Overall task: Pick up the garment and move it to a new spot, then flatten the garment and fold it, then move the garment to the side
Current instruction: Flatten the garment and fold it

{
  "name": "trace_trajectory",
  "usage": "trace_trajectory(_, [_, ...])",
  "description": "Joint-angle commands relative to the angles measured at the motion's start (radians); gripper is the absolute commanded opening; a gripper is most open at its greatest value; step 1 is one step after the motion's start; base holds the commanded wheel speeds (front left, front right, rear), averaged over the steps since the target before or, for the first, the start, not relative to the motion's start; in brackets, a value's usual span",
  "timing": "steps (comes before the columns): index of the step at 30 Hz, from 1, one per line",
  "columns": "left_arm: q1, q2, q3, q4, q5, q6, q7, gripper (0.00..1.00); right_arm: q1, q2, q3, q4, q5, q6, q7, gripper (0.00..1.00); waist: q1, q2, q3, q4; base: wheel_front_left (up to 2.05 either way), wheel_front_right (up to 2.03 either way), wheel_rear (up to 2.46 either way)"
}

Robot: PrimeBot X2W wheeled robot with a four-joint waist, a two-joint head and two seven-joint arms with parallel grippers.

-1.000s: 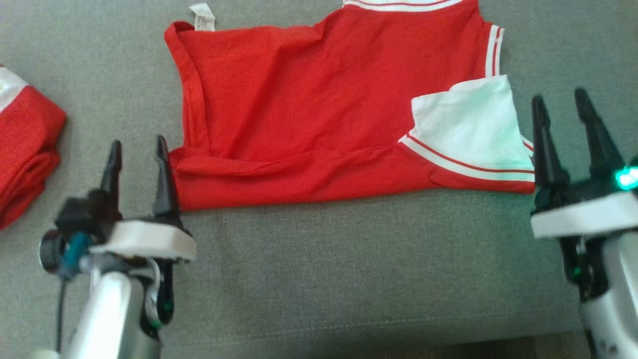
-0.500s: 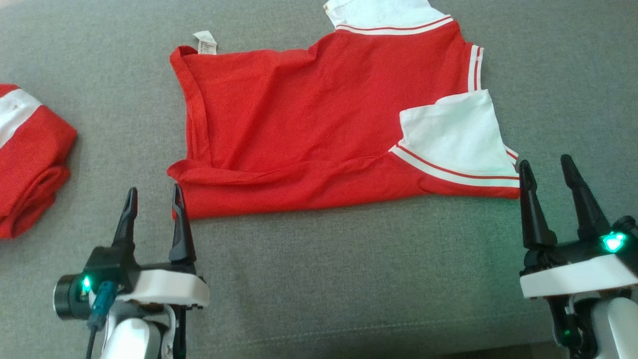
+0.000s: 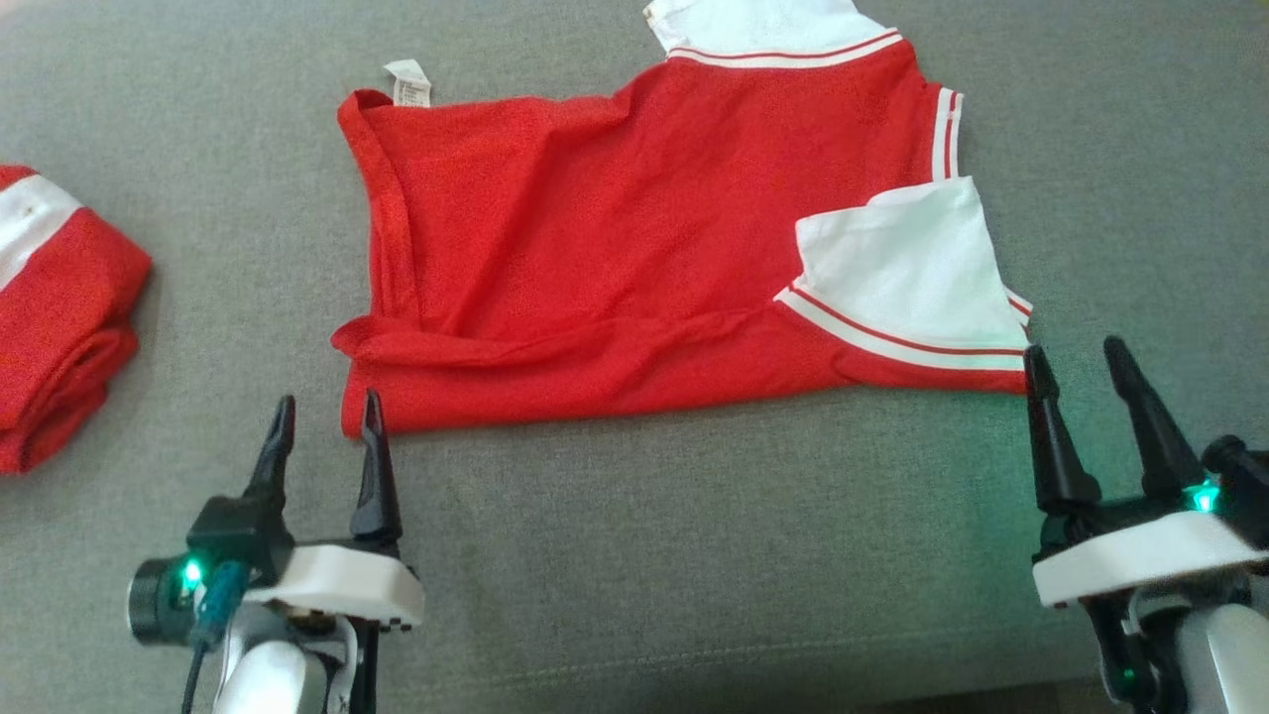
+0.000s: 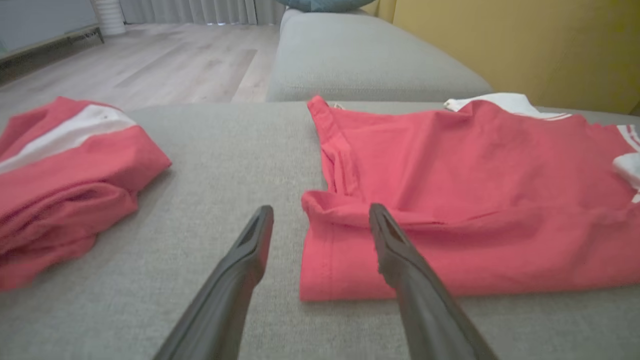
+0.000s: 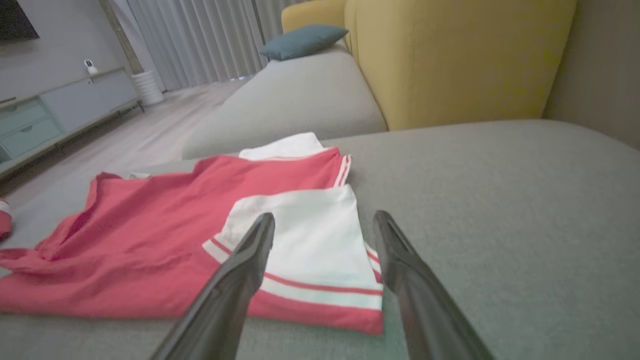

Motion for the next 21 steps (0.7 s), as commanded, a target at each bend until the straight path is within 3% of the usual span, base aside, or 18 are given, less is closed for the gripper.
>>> trace_trajectory(1, [-0.039,0.006,0.024,0.001,-0.02,-0.013,0.008,1.0,-0.015,-0.027,0.007,0.001,0.001,0.004,0.024,1.0,0.0,-0.0001,0.015,0.001,0.0,0.0,0.0])
trace_trajectory(10, [-0.111,-0.009,0.017,0.122,-0.096,-0.07,0.07,1.0,-0.097,-0.072,0.005,0.157,0.051,0.004,0.146,1.0,0.0,-0.0001,0.074,0.007,0.0,0.0,0.0])
trace_trajectory(19, [-0.159,-0.017,0.019,0.204,-0.177,-0.123,0.162,1.0,-0.185,-0.077,0.048,0.252,0.098,0.004,0.27,1.0,0.0,-0.0001,0.104,0.007,0.0,0.0,0.0])
trace_trajectory(20, [-0.161,-0.016,0.015,0.207,-0.183,-0.13,0.178,0.87,-0.192,-0.078,0.052,0.262,0.105,0.004,0.287,1.0,0.0,-0.0001,0.106,0.007,0.0,0.0,0.0])
trace_trajectory(21, [-0.163,-0.016,0.014,0.207,-0.192,-0.137,0.191,0.46,-0.199,-0.078,0.056,0.27,0.113,0.004,0.3,1.0,0.0,-0.0001,0.108,0.008,0.0,0.0,0.0])
